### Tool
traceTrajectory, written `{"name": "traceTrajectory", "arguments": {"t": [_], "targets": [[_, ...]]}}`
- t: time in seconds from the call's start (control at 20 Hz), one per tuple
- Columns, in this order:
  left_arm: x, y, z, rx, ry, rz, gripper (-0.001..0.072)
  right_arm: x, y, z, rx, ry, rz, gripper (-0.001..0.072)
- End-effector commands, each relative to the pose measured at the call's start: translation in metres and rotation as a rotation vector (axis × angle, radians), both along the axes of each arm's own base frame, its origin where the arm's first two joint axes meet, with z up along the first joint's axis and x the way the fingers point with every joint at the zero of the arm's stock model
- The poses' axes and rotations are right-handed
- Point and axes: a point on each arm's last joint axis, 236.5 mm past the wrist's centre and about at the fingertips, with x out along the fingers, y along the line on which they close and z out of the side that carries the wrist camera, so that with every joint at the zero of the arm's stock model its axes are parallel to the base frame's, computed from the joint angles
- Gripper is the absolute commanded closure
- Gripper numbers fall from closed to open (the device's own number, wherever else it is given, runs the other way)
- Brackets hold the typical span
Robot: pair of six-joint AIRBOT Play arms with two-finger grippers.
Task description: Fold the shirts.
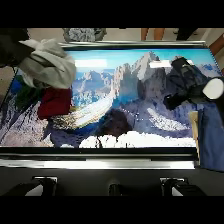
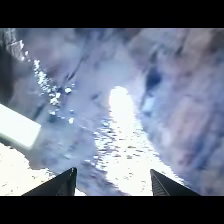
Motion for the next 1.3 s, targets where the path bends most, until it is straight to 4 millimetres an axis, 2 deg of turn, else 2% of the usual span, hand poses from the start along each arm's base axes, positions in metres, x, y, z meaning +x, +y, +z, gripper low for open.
{"name": "traceTrajectory", "arguments": {"t": [0.0, 0.1, 0.2, 0.25, 0.35, 0.45, 0.5, 0.55, 0.6, 0.65, 0.7, 0.8, 0.9, 0.95, 1.0, 1.05, 1.1, 1.2, 1.25], "targets": [[-0.072, -0.089, 0.017, -0.014, -0.045, -0.237, 0.0676, -0.037, -0.021, 0.059, -0.082, -0.142, -0.025, 0.0151], [-0.091, -0.134, -0.024, 0.013, 0.043, -0.345, 0.0677, -0.067, -0.033, 0.083, -0.126, -0.187, -0.047, 0.0151], [-0.109, -0.173, -0.082, 0.05, 0.156, -0.442, 0.0676, -0.094, -0.044, 0.098, -0.163, -0.212, -0.071, 0.0151], [-0.118, -0.189, -0.118, 0.077, 0.235, -0.483, 0.0676, -0.105, -0.048, 0.101, -0.173, -0.212, -0.079, 0.0151], [-0.138, -0.21, -0.196, 0.154, 0.405, -0.547, 0.0675, -0.12, -0.05, 0.099, -0.18, -0.182, -0.085, 0.0151], [-0.157, -0.22, -0.271, 0.239, 0.568, -0.589, 0.0675, -0.125, -0.05, 0.089, -0.18, -0.125, -0.084, 0.0151], [-0.164, -0.222, -0.303, 0.277, 0.641, -0.601, 0.0674, -0.124, -0.05, 0.083, -0.181, -0.096, -0.082, 0.0151], [-0.166, -0.224, -0.326, 0.298, 0.697, -0.602, 0.0644, -0.119, -0.05, 0.077, -0.183, -0.072, -0.08, 0.0151], [-0.164, -0.228, -0.339, 0.292, 0.741, -0.599, 0.0314, -0.113, -0.05, 0.069, -0.185, -0.043, -0.077, 0.0151], [-0.159, -0.23, -0.34, 0.279, 0.758, -0.595, -0.0003, -0.106, -0.05, 0.061, -0.186, -0.013, -0.074, 0.0151], [-0.149, -0.228, -0.332, 0.277, 0.737, -0.601, -0.0013, -0.098, -0.048, 0.049, -0.185, 0.029, -0.067, 0.015], [-0.126, -0.213, -0.298, 0.282, 0.66, -0.627, -0.0013, -0.083, -0.038, 0.021, -0.154, 0.129, -0.037, 0.0149], [-0.095, -0.176, -0.261, 0.318, 0.579, -0.576, -0.0013, -0.072, -0.015, -0.01, -0.087, 0.235, 0.043, 0.0138], [-0.081, -0.155, -0.25, 0.334, 0.552, -0.526, -0.0013, -0.067, -0.001, -0.024, -0.039, 0.279, 0.084, 0.0138], [-0.069, -0.131, -0.246, 0.35, 0.538, -0.467, -0.0013, -0.063, 0.015, -0.037, 0.016, 0.324, 0.129, 0.0108], [-0.061, -0.112, -0.249, 0.361, 0.548, -0.419, -0.0013, -0.06, 0.028, -0.049, 0.064, 0.363, 0.166, 0.0047], [-0.058, -0.097, -0.259, 0.359, 0.583, -0.388, -0.0013, -0.059, 0.042, -0.059, 0.116, 0.403, 0.2, 0.0034], [-0.065, -0.079, -0.296, 0.349, 0.69, -0.354, -0.0013, -0.057, 0.061, -0.077, 0.196, 0.467, 0.237, 0.0034], [-0.076, -0.077, -0.319, 0.332, 0.752, -0.35, -0.0013, -0.058, 0.066, -0.087, 0.22, 0.497, 0.247, 0.0035]]}}
